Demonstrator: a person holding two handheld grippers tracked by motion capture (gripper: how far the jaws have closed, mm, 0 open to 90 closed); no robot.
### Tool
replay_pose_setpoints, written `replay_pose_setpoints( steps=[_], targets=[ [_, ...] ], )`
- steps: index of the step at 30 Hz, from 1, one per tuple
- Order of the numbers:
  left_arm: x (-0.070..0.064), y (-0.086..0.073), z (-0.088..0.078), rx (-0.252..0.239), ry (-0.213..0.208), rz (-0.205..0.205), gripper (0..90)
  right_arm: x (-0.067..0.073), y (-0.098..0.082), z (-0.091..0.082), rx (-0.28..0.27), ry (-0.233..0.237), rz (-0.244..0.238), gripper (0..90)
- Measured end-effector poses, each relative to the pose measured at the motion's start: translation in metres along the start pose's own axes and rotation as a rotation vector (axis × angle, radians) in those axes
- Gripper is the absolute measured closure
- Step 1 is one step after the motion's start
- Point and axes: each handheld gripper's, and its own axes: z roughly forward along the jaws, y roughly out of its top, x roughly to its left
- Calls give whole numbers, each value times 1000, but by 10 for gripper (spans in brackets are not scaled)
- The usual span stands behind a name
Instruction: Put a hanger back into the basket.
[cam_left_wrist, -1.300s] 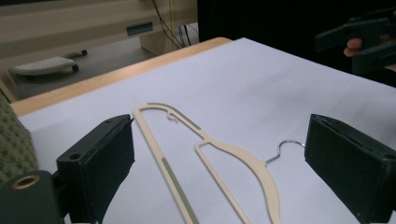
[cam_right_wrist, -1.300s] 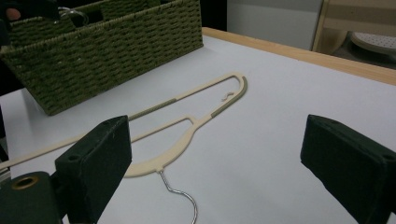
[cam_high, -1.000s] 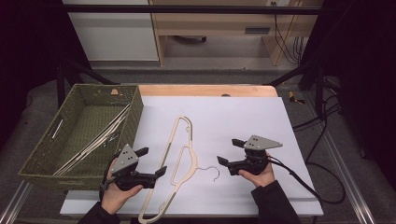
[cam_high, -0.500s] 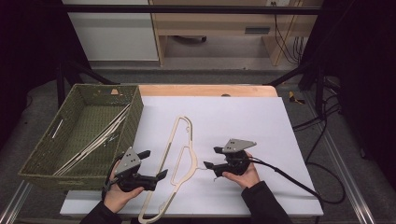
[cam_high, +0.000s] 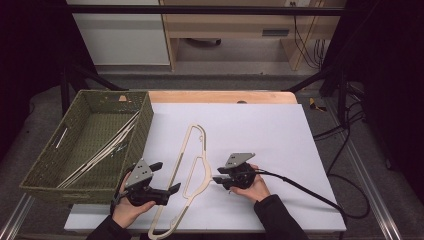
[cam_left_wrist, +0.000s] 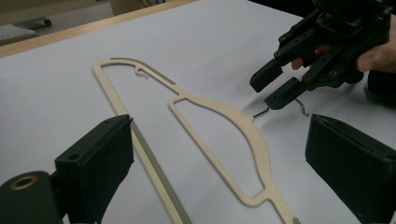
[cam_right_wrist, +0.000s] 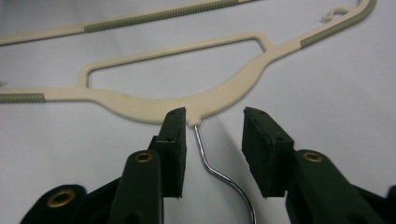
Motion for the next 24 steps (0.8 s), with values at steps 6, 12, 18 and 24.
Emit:
replay_pose_setpoints(
  steps=[6, 12, 18, 24],
  targets=[
    [0, 0, 1, 4, -6, -3, 79, -1, -3, 8, 45, 28, 5, 714],
    [0, -1, 2, 9, -7, -7, 80, -2, -5, 11, 59, 50, -22, 788],
    [0, -1, 2, 10, -8, -7, 80, -3, -5, 11, 59, 70, -56, 851],
    [0, -2, 4, 16, -8, -8, 81, -5, -5, 11, 62, 97, -47, 889]
  ],
)
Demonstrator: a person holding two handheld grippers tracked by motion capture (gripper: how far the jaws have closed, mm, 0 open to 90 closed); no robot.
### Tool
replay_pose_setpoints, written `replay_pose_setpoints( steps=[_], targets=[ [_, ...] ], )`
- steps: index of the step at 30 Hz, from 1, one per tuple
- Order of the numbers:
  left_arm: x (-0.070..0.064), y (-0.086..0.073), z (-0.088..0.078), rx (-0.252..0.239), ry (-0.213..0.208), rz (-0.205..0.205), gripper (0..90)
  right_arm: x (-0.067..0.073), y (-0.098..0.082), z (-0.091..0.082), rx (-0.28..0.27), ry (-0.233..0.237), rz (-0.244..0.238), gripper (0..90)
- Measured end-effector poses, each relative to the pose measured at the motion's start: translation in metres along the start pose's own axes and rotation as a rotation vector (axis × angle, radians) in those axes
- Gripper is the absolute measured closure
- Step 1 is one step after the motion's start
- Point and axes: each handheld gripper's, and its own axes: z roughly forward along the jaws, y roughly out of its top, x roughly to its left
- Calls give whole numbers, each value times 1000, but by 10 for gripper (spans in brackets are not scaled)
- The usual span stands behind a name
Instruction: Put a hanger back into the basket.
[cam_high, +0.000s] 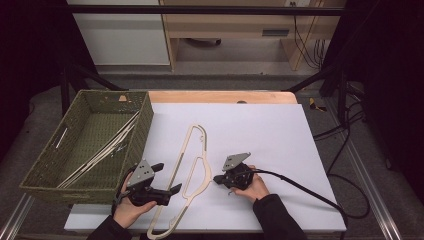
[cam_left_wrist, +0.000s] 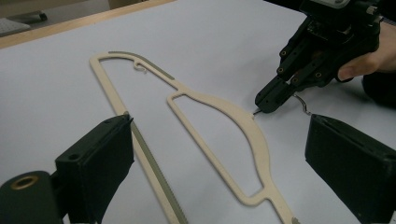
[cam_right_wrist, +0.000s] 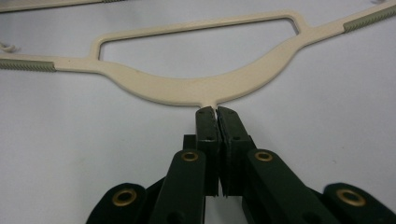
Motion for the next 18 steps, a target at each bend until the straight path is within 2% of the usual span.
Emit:
replay_pose_setpoints(
  steps=[5, 13, 16, 18],
  targets=[
    [-1, 0, 2, 8, -5, 1, 82, 0, 0, -1, 1, 5, -16, 891],
    [-8, 6, 7, 35, -17, 10, 86, 3, 6, -10, -17, 13, -3, 894],
    [-15, 12, 17, 73, -26, 24, 93, 5, 10, -14, -14, 21, -1, 895],
    [-19, 15, 25, 99, -37, 33, 101, 7, 12, -15, -4, 28, -20, 895]
  ],
)
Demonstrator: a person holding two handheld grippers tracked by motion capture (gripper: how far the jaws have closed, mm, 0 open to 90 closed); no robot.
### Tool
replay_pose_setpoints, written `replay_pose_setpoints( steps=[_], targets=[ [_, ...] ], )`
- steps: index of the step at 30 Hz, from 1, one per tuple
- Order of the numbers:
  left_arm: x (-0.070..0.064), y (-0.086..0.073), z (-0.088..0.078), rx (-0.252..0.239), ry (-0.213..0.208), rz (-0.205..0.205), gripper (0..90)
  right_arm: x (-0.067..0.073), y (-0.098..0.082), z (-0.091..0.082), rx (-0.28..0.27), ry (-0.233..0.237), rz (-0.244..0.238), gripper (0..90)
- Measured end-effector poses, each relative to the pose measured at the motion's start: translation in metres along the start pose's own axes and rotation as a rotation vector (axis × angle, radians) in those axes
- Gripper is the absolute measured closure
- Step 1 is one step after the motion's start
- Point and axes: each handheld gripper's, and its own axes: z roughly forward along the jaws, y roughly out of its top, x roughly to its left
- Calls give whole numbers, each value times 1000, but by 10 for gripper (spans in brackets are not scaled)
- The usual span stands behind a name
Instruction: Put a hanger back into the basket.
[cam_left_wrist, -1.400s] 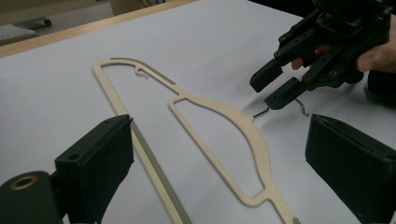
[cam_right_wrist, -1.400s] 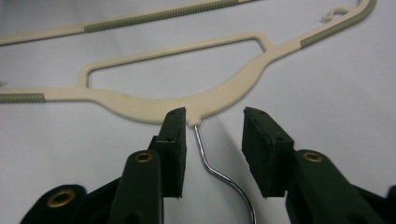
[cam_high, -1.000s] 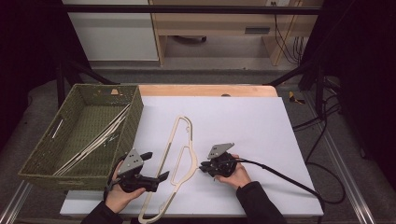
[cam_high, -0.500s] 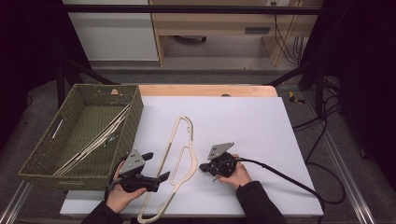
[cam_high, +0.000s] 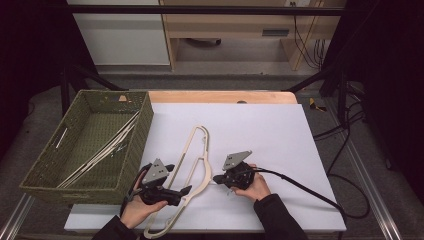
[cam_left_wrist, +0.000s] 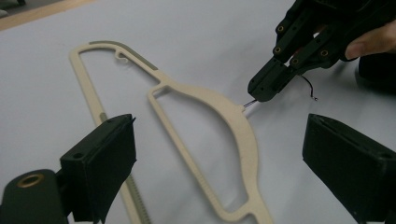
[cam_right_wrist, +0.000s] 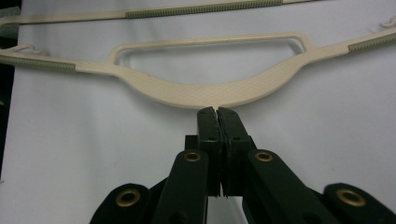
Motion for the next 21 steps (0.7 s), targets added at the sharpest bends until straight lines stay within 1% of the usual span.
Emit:
replay_pose_setpoints(
  steps=[1, 3, 4, 5, 6, 7, 8, 9, 12, 14, 18, 19, 21],
  targets=[
    [-2, 2, 4, 17, -6, 5, 106, 1, 1, 0, 0, -3, 9, 895],
    [-6, 4, 14, 55, -15, 18, 120, 2, 2, 0, 4, -1, 7, 895],
    [-8, 5, 18, 69, -17, 20, 131, 4, 4, -1, 10, -5, 14, 895],
    [-9, 6, 22, 87, -18, 20, 144, 3, 4, -2, 10, -1, 2, 895],
    [-9, 7, 26, 100, -20, 19, 155, 4, 5, -2, 2, 1, 11, 895],
    [-9, 7, 26, 100, -20, 19, 166, 4, 5, -2, 2, 1, 11, 895],
    [-11, 8, 33, 119, -27, 10, 166, 4, 5, -3, -3, 1, 13, 896],
    [-11, 8, 40, 141, -35, 5, 202, 4, 6, -5, -5, 8, 15, 896],
    [-12, 8, 49, 167, -41, -4, 248, 4, 7, -6, -14, 8, 15, 896],
    [-13, 8, 55, 184, -45, -2, 288, 5, 8, -7, -12, 3, 22, 895],
    [-14, 7, 63, 231, -50, 9, 366, 5, 9, -10, -21, 2, 25, 896],
    [-14, 7, 65, 246, -54, 12, 392, 5, 10, -11, -27, -2, 16, 896],
    [-15, 7, 67, 255, -62, 5, 442, 5, 10, -11, -28, 4, 16, 896]
  ],
)
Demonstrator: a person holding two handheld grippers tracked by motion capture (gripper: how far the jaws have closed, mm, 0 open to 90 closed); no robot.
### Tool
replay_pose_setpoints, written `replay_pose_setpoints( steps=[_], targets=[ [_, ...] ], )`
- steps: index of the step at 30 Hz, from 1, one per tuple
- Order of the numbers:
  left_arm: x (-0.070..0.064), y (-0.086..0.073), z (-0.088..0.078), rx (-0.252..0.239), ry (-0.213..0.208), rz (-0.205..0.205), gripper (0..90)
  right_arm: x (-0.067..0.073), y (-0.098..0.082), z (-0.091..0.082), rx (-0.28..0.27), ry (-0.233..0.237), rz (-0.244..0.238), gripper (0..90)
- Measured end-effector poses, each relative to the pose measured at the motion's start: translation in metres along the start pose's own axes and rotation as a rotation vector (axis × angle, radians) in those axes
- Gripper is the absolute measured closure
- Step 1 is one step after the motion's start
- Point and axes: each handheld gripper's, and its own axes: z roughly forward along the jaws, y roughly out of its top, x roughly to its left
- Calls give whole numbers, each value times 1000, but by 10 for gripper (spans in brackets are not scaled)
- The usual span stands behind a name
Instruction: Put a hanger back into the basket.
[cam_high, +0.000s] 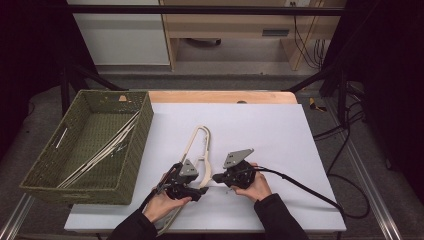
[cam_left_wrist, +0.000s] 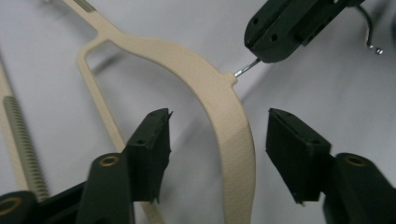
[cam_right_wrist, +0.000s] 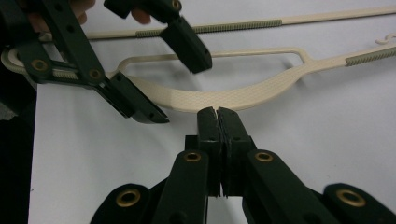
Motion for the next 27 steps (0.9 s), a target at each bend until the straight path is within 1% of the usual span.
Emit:
replay_pose_setpoints(
  steps=[2, 3, 5, 7, 8, 10, 12, 13, 14, 16, 19, 22, 24, 27],
  targets=[
    [-1, 1, 3, 8, -8, -8, 517, 0, 1, -2, -3, -4, -3, 895],
    [-1, 2, 3, 12, -5, -5, 541, 1, 1, -3, -2, -9, 5, 896],
    [-3, 3, 5, 17, -16, -8, 591, 1, 2, -4, 0, -9, -3, 896],
    [-3, 3, 6, 29, -15, -6, 625, 2, 3, -5, -8, -9, 4, 896],
    [-3, 3, 6, 33, -19, -6, 635, 1, 3, -5, -10, -10, -4, 895],
    [-3, 4, 7, 34, -19, -13, 658, 2, 4, -7, -9, -13, 0, 896],
    [-4, 5, 7, 33, -28, -19, 688, 3, 5, -8, -7, -22, -2, 896],
    [-5, 5, 7, 30, -26, -21, 696, 3, 5, -9, -3, -16, -8, 895],
    [-5, 5, 6, 38, -21, -18, 698, 4, 6, -9, -2, -23, 2, 895],
    [-6, 6, 5, 42, -20, -25, 703, 5, 7, -10, 3, -32, -16, 895],
    [-7, 6, 4, 44, -12, -33, 710, 7, 9, -10, 7, -37, -14, 893],
    [-8, 7, 2, 42, -5, -44, 715, 7, 10, -13, -17, -35, -12, 887],
    [-8, 7, 0, 46, -1, -43, 718, 7, 12, -19, -55, -45, -3, 810],
    [-10, 8, -5, 44, 13, -45, 723, 9, 17, -40, -134, -64, 2, 728]
  ],
)
